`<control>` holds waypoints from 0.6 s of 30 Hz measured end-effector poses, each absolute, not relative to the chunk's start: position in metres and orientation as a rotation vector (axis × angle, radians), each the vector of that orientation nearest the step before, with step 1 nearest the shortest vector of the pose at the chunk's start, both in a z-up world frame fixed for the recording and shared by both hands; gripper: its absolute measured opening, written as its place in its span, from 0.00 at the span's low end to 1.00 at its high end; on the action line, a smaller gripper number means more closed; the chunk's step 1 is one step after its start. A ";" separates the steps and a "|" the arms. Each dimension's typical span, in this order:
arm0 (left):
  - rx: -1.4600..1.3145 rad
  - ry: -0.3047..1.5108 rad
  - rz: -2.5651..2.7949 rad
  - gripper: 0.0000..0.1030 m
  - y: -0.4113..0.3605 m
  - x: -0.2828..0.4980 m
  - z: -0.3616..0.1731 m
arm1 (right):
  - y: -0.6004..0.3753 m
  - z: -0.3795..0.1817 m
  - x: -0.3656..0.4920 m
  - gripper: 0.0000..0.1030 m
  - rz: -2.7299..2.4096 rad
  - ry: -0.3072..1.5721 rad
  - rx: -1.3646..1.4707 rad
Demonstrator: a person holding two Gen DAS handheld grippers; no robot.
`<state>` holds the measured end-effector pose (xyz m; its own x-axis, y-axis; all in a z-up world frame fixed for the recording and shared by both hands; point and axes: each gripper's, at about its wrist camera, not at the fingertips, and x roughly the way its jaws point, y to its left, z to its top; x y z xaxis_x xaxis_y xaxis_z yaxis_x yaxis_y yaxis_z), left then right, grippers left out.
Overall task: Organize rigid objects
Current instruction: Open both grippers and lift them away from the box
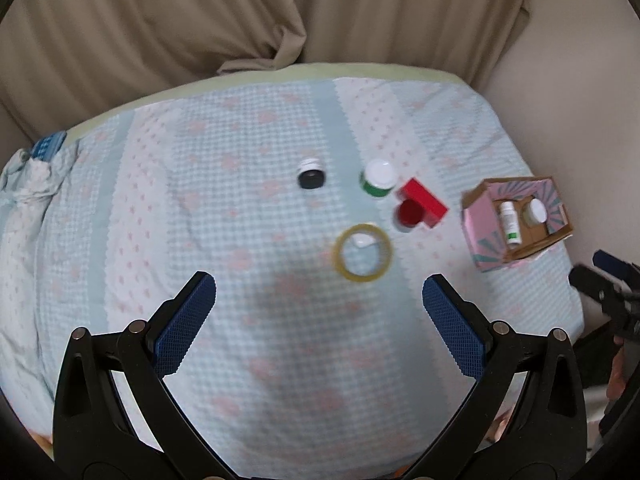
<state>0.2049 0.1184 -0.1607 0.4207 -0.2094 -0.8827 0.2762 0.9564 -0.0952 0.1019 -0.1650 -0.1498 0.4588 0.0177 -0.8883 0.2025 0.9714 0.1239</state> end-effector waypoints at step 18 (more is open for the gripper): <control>-0.027 1.231 -0.356 1.00 0.128 0.367 -0.248 | -0.043 -0.254 0.167 1.00 -0.082 1.196 0.132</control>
<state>0.3674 0.1278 -0.2481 0.2848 -0.2811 -0.9165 0.2520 0.9444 -0.2113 0.1666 -0.0430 -0.2539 0.3645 0.0063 -0.9312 0.1337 0.9893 0.0591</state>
